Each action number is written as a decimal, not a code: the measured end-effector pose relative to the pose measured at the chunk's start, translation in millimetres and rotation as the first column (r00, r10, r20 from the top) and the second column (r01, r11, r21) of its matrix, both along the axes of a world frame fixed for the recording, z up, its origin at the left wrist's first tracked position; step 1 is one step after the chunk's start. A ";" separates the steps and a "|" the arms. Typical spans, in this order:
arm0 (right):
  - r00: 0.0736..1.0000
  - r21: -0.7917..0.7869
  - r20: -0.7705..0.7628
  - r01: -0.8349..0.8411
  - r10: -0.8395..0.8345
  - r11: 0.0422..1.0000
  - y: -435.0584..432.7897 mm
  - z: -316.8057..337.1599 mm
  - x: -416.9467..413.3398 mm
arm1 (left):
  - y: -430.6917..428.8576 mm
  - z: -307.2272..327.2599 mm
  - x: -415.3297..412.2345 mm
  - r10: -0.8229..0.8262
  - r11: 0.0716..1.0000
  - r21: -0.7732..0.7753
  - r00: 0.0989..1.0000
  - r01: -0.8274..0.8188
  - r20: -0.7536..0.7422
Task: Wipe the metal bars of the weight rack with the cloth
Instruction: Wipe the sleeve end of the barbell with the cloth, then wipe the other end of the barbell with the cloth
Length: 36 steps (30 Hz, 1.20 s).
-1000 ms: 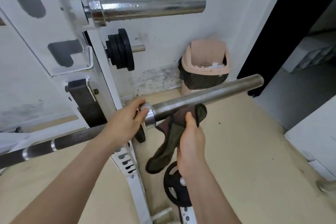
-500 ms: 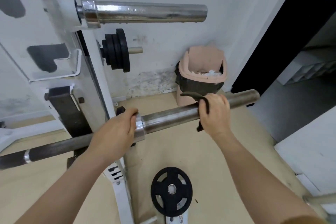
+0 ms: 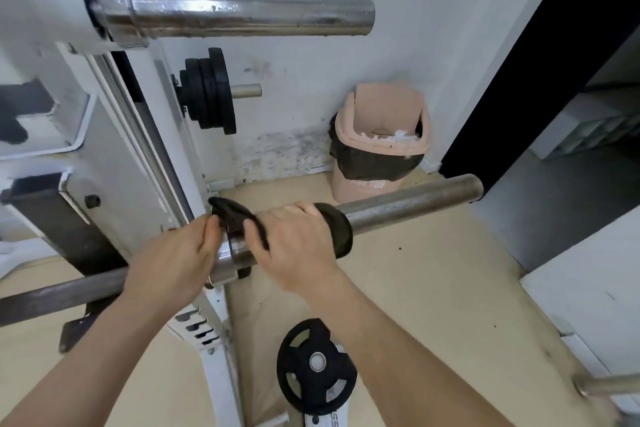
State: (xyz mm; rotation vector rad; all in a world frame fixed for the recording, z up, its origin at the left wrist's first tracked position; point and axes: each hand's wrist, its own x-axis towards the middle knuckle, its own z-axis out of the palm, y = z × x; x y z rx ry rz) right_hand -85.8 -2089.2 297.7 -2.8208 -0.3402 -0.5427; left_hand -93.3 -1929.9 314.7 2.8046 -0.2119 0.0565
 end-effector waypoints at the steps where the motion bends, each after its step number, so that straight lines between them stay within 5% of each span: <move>1: 1.000 -0.033 -0.007 -0.018 0.017 0.999 -23.3 -1.4 2.0 | 2.2 -0.4 -0.4 -0.017 1.000 -0.011 1.000 0.017 0.008; 5: 0.958 -0.026 0.078 0.277 -0.274 0.961 -127.3 -3.4 17.3 | 4.0 0.9 -5.0 -0.083 0.994 -0.074 0.996 0.085 0.033; 9: 0.866 0.159 0.026 0.490 -0.500 0.857 -118.8 -4.9 22.4 | 2.5 -1.4 -8.2 -0.112 0.984 -0.133 0.993 0.116 0.035; 16: 0.962 0.261 -0.036 0.270 -0.270 0.927 56.1 -8.2 -20.7 | 19.3 -2.7 -31.7 -0.260 0.955 -0.114 0.958 0.274 0.123; 19: 0.979 0.581 -0.130 0.205 -0.159 0.788 67.2 3.5 -41.1 | 44.1 15.2 -59.8 -0.311 0.923 -0.167 0.928 0.347 0.206; 22: 0.995 0.786 0.041 0.022 -0.087 0.618 102.6 28.4 -74.4 | 101.1 23.6 -86.3 -0.121 0.949 -0.246 0.950 0.196 0.289; 25: 0.981 0.699 0.191 -0.154 0.025 0.698 177.8 39.4 -93.2 | 185.7 8.8 -104.1 0.133 0.975 -0.207 0.951 -0.075 0.280; 28: 0.990 0.476 0.062 -0.142 0.128 0.868 256.4 20.5 -84.1 | 269.2 -7.6 -118.7 0.272 0.962 -0.054 0.954 -0.268 0.125; 31: 0.991 0.141 -0.111 0.088 -0.072 0.986 309.4 -5.9 -72.0 | 326.6 -14.2 -135.4 0.259 0.966 0.001 0.964 -0.259 0.061; 36: 0.988 -0.006 -0.116 0.097 -0.097 0.995 376.6 -7.6 -82.8 | 383.0 -15.0 -155.5 0.310 0.943 -0.146 0.949 -0.300 0.057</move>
